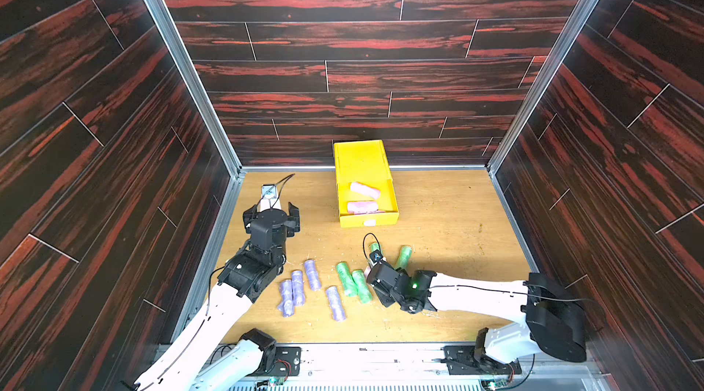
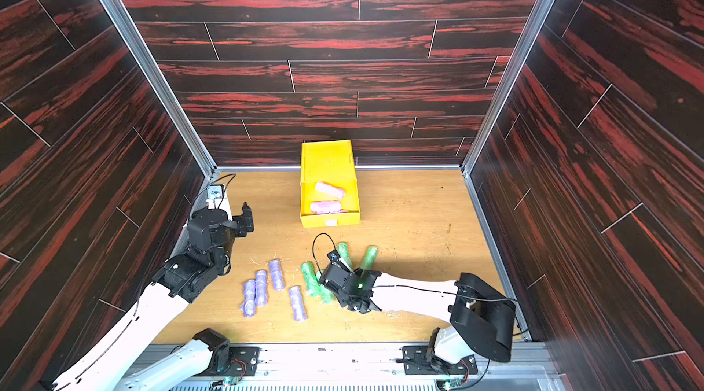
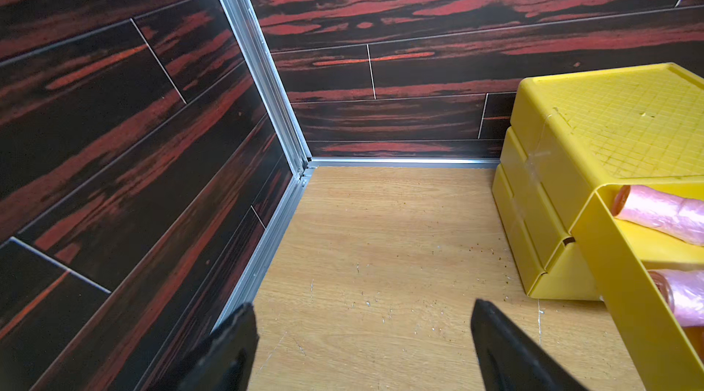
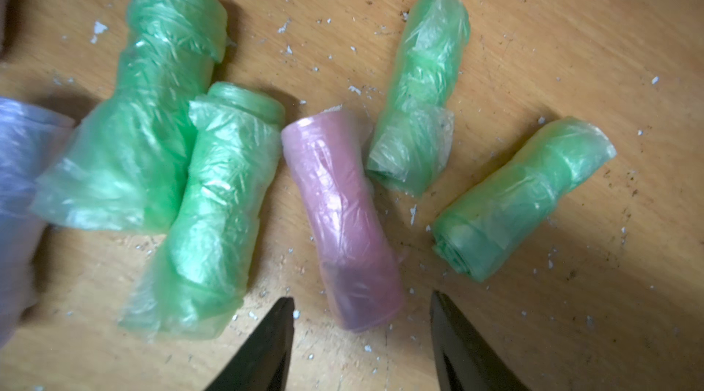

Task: Sort the rolls of trash bags by color and place them into the drawer
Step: Pick up the roll of trash bags from the center of the board.

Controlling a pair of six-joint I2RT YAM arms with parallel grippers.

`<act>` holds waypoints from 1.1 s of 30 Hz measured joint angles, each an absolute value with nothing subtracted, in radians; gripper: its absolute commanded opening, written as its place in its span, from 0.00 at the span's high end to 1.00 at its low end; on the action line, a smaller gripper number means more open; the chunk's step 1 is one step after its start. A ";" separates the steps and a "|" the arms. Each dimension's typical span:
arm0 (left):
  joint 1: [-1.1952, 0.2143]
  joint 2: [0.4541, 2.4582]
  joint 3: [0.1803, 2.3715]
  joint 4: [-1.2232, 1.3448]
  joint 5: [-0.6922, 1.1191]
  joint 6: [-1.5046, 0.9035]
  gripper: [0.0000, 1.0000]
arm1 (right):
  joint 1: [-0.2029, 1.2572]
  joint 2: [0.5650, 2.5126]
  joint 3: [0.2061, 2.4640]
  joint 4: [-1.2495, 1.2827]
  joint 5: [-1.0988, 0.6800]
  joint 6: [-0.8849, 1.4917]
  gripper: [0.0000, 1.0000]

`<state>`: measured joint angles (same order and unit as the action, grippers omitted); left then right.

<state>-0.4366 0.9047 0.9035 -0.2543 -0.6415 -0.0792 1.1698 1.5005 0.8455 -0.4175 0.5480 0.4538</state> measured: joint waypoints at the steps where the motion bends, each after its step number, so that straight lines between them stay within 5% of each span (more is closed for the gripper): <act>1: -0.436 0.905 0.904 -0.256 -0.639 -0.080 0.09 | 1.170 1.512 0.850 -0.414 0.554 0.451 0.37; 20: -0.425 0.904 0.905 -0.270 -0.629 -0.083 0.09 | 1.170 1.680 0.897 -0.367 0.554 0.378 0.41; 33: -0.420 0.901 0.905 -0.270 -0.629 -0.083 0.09 | 1.156 1.699 0.902 -0.384 0.559 0.373 0.74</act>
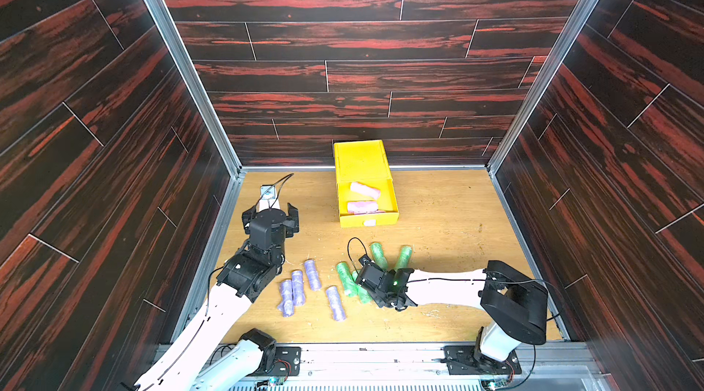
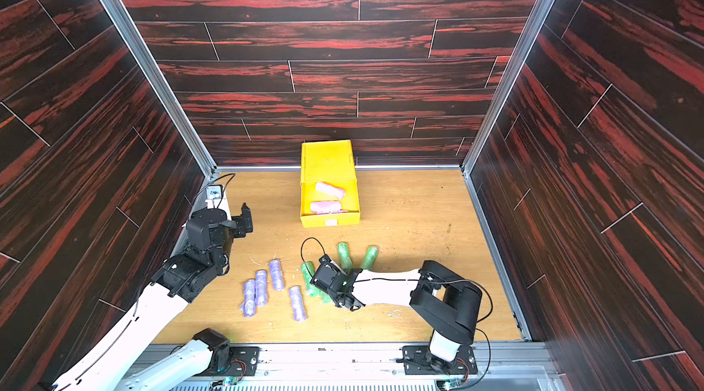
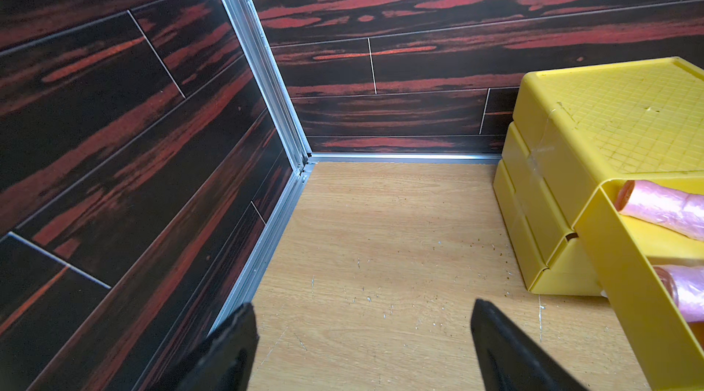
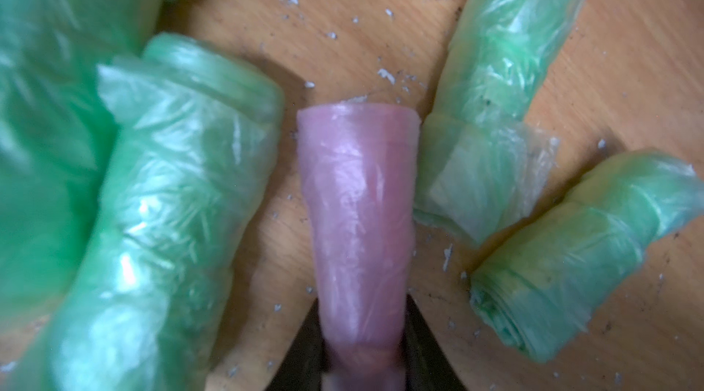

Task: Sort the rolls of trash bags by color and place them into the drawer
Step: Pick up the roll of trash bags from the center of the board, then place the roll of trash bags in the drawer.

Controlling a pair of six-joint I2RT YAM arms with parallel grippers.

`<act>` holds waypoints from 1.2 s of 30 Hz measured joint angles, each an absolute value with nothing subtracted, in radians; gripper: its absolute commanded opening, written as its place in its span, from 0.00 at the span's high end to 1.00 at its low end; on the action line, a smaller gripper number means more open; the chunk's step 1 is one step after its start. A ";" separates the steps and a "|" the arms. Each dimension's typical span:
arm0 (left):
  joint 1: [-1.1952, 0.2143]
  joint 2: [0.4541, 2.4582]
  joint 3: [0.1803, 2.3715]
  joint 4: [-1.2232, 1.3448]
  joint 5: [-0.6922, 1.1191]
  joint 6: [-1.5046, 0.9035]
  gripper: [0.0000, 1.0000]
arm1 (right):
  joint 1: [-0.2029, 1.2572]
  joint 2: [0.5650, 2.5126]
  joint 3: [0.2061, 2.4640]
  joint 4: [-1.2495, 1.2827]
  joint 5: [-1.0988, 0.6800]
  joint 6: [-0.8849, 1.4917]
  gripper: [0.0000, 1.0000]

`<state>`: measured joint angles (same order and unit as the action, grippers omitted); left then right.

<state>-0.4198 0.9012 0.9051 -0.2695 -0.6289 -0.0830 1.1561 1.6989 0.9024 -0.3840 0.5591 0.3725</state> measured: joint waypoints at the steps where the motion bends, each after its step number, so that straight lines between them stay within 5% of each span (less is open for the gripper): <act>1: -0.420 0.901 0.905 -0.270 -0.629 -0.083 0.09 | 1.156 1.697 0.904 -0.389 0.559 0.370 0.74; 10: -0.419 0.900 0.905 -0.270 -0.620 -0.083 0.09 | 1.159 1.501 0.941 -0.550 0.487 0.296 0.74; 19: -0.413 0.886 0.909 -0.270 -0.607 -0.084 0.09 | 1.240 1.280 1.261 -0.711 0.321 0.135 0.75; 28: -0.409 0.865 0.913 -0.270 -0.606 -0.083 0.09 | 1.237 1.436 1.604 -0.613 0.630 -0.157 0.76; 36: -0.406 0.851 0.913 -0.271 -0.603 -0.083 0.09 | 1.102 1.569 1.611 -0.420 0.763 -0.553 0.76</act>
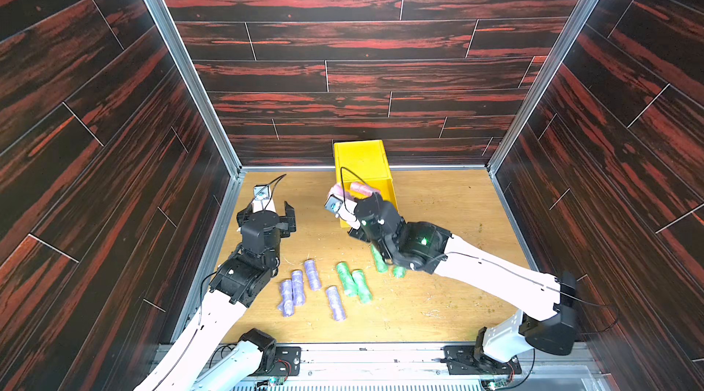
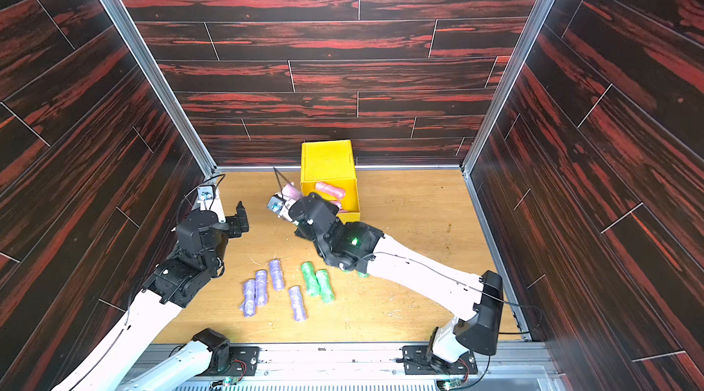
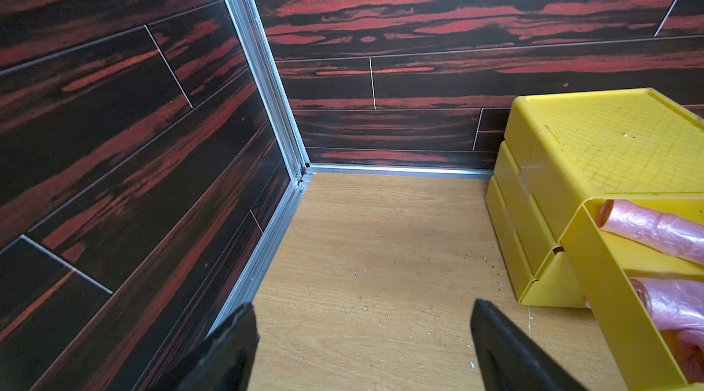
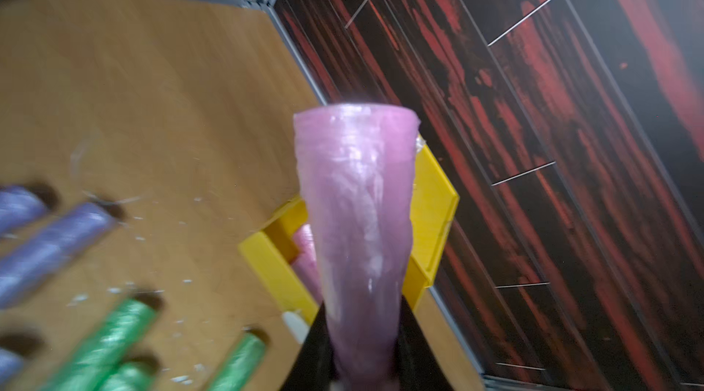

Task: Sort the rolls of trash bags by color and place them into the drawer
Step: Place the roll of trash bags in the drawer.

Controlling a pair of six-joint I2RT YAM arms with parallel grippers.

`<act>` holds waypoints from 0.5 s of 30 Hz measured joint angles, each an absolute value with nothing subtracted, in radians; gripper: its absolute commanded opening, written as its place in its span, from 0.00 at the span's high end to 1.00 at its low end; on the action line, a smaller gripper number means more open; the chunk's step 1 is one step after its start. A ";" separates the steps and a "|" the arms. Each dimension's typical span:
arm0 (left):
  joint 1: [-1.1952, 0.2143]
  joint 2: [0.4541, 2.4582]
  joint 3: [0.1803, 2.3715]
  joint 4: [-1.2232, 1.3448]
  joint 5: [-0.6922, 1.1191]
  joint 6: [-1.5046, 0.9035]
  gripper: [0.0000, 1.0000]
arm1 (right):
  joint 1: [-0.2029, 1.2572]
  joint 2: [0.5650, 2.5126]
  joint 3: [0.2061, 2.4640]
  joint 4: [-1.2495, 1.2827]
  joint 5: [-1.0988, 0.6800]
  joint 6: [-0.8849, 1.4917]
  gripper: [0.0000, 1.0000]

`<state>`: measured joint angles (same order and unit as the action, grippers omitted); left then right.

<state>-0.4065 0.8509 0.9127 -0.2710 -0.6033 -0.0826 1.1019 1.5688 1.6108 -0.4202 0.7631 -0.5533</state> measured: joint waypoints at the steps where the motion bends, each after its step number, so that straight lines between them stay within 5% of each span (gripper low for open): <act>1: -0.406 0.849 0.913 -0.272 -0.603 -0.083 0.09 | 1.071 1.569 1.611 -0.400 0.760 -0.590 0.76; 15: -0.405 0.841 0.913 -0.277 -0.584 -0.083 0.09 | 0.874 1.729 1.748 -0.459 0.491 -0.797 0.79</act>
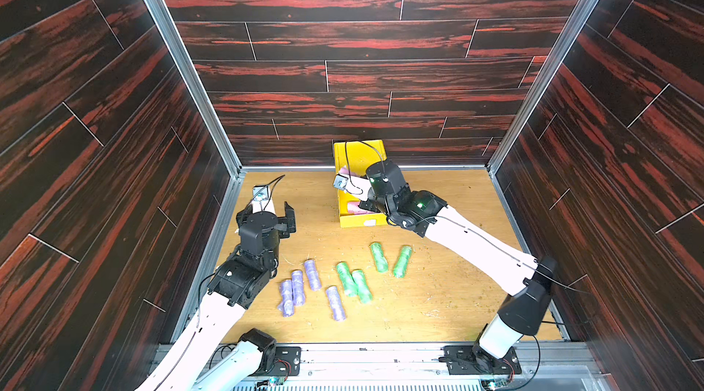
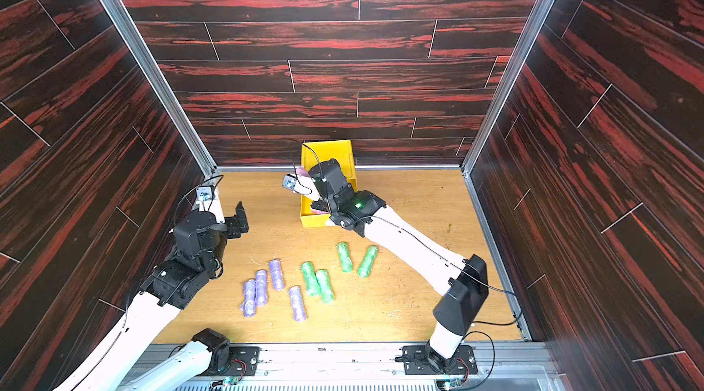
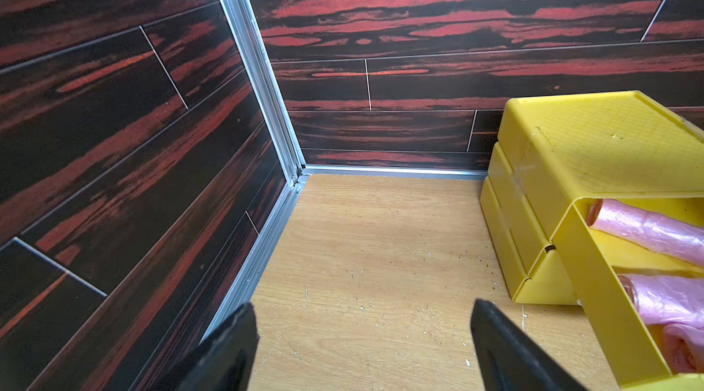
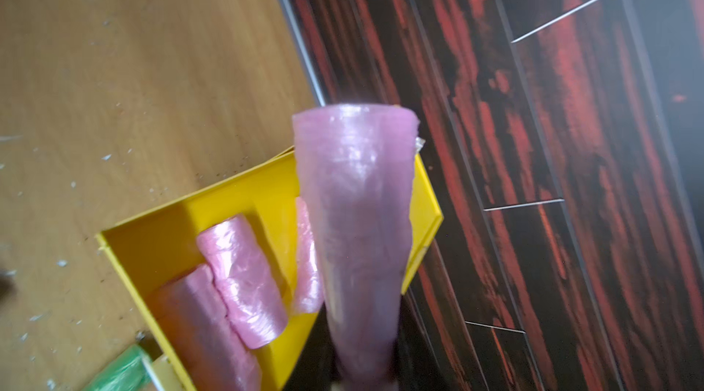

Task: Sort the rolls of trash bags by color and place them into the drawer
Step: Place the roll of trash bags in the drawer.

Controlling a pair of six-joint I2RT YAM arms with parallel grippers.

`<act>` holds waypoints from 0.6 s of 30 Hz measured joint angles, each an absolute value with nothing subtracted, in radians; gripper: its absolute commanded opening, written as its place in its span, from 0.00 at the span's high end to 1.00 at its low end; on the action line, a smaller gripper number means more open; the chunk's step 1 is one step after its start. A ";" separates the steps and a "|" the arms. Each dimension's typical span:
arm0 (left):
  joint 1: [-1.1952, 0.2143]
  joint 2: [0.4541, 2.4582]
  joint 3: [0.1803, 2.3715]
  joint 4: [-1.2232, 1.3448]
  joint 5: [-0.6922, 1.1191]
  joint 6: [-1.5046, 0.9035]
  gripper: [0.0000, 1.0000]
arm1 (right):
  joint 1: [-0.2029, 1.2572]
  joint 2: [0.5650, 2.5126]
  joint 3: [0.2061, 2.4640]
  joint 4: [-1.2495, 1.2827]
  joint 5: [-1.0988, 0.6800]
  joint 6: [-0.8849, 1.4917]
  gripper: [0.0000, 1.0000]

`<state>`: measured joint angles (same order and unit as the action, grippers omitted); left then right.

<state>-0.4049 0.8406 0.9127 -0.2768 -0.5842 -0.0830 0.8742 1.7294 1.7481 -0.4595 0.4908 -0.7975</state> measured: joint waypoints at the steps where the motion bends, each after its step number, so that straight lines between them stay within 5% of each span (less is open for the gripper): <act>1: -0.405 0.841 0.913 -0.277 -0.583 -0.083 0.09 | 0.866 1.748 1.758 -0.474 0.480 -0.805 0.79; 18: -0.405 0.834 0.913 -0.277 -0.576 -0.083 0.09 | 0.799 1.967 1.882 -0.561 0.503 -0.873 0.77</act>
<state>-0.4049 0.8337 0.9127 -0.2771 -0.5758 -0.0834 0.7994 1.9671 1.8820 -0.5613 0.5030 -0.8730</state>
